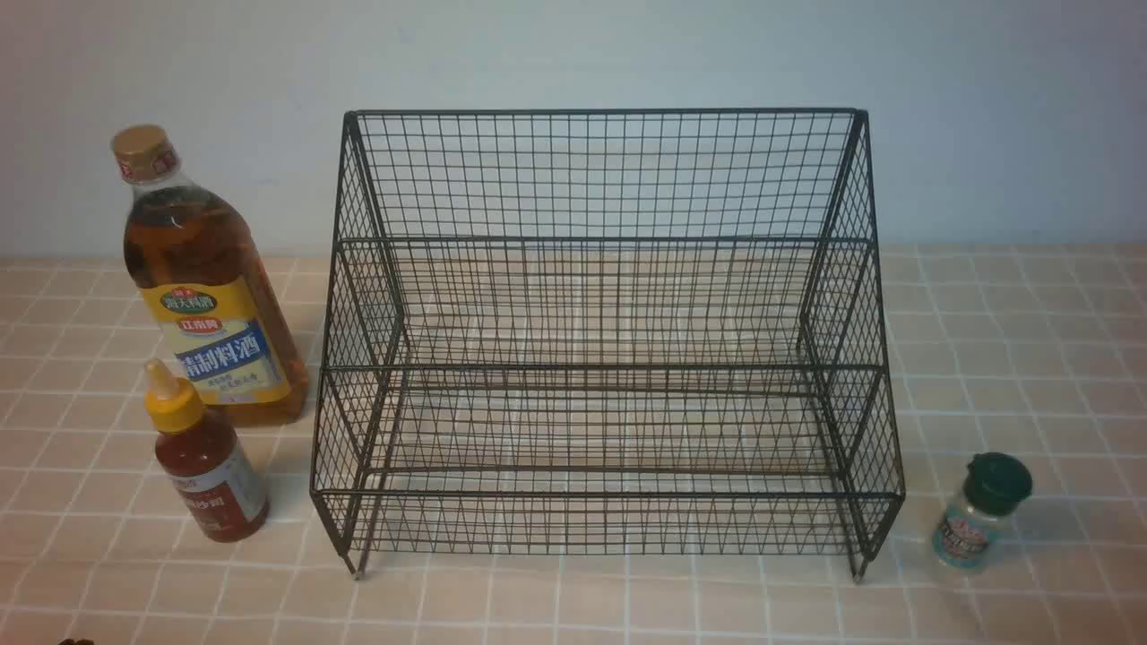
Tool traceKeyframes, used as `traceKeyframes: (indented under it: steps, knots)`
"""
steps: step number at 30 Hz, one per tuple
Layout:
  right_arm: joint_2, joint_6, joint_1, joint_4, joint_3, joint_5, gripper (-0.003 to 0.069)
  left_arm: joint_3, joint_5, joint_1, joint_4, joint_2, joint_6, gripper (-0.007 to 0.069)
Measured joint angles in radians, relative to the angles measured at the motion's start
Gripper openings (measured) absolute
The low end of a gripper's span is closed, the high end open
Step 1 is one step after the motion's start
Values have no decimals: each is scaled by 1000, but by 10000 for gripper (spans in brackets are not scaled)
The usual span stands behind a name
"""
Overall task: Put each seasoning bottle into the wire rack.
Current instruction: Use the left arm to grab the condiment bottle farthest to it
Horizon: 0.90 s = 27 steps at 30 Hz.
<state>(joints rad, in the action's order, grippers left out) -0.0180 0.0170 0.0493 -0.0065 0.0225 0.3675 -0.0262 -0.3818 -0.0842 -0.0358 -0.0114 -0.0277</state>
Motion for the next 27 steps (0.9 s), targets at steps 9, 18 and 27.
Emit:
traceKeyframes:
  steps: [9, 18, 27]
  knots:
    - [0, 0, 0, 0, 0, 0, -15, 0, 0, 0, 0, 0, 0, -7]
    - [0, 0, 0, 0, 0, 0, -15, 0, 0, 0, 0, 0, 0, -7]
    - [0, 0, 0, 0, 0, 0, -15, -2, 42, 0, -41, 0, 10, -7]
